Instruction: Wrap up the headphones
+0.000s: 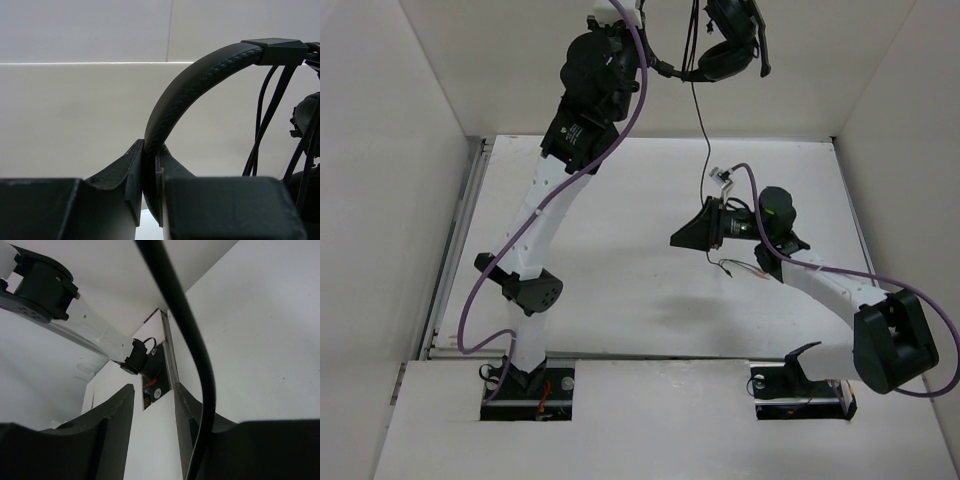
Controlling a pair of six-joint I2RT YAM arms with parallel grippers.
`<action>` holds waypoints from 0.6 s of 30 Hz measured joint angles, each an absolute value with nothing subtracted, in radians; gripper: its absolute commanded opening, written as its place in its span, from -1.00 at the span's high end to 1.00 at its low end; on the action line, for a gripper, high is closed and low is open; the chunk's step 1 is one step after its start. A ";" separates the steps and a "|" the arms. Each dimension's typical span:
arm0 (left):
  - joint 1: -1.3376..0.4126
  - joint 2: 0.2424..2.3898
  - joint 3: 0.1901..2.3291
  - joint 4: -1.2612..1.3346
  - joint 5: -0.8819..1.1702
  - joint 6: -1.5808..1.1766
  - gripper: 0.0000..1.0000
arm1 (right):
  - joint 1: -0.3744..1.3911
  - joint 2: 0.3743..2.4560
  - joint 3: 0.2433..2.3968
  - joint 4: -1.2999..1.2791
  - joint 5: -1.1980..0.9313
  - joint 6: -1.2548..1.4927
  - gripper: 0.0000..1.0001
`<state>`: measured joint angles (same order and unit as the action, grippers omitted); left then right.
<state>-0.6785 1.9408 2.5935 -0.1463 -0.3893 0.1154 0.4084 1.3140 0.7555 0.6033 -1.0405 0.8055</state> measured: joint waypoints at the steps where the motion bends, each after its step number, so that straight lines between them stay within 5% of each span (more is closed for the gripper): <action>1: -0.678 1.948 2.598 -0.145 -0.393 0.116 0.99 | 0.414 1.314 0.756 0.590 -1.040 0.794 0.14; 8: -0.676 1.982 2.614 -0.127 -0.402 0.128 0.99 | 0.440 1.314 0.762 0.469 -1.037 0.691 0.26; 13: -0.654 1.997 2.614 -0.101 -0.423 0.150 0.98 | 0.447 1.314 0.794 0.354 -1.014 0.588 0.74; 18: -0.633 2.013 2.618 -0.093 -0.454 0.155 0.98 | 0.448 1.315 0.878 0.157 -0.931 0.425 0.94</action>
